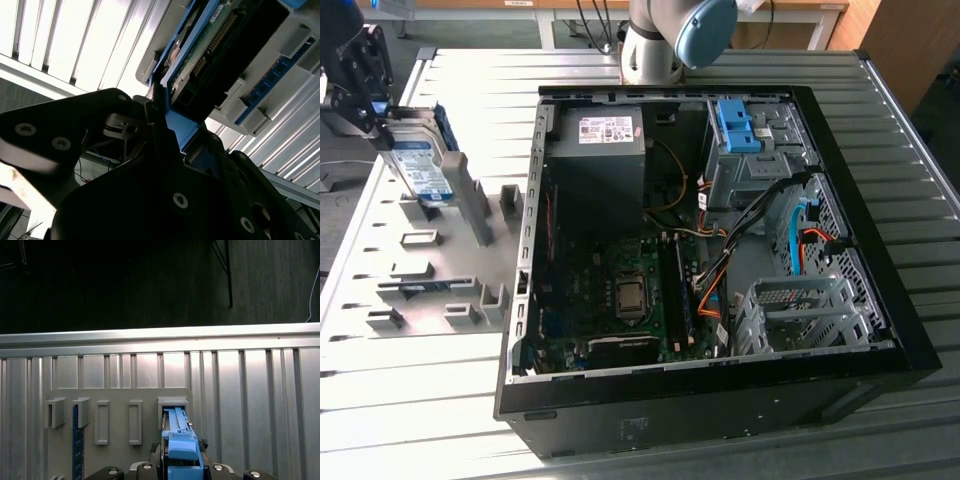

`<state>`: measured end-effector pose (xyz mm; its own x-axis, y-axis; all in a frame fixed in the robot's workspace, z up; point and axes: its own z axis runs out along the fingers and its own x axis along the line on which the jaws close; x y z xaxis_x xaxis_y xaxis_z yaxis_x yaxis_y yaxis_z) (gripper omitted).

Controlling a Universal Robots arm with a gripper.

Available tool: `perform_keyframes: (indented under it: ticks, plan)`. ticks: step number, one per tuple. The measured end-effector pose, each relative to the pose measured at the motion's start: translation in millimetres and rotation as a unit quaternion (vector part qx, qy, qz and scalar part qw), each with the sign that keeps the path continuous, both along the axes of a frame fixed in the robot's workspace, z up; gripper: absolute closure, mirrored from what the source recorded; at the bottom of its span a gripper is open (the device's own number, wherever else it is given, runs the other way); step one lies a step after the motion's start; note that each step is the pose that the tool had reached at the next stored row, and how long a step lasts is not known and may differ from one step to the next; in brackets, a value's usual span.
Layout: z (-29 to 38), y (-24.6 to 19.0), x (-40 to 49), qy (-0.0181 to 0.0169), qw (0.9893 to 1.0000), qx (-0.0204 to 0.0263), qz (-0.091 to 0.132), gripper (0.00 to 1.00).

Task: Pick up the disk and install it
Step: 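Pick up the disk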

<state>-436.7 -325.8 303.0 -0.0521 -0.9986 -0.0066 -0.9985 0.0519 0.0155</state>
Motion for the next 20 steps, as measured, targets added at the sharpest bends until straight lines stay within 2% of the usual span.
perform_keyframes:
  ticks: [20]
  plan:
    - [6.3, 0.4, 0.0, 0.0002, 1.0000, -0.0001, 0.000, 0.64]
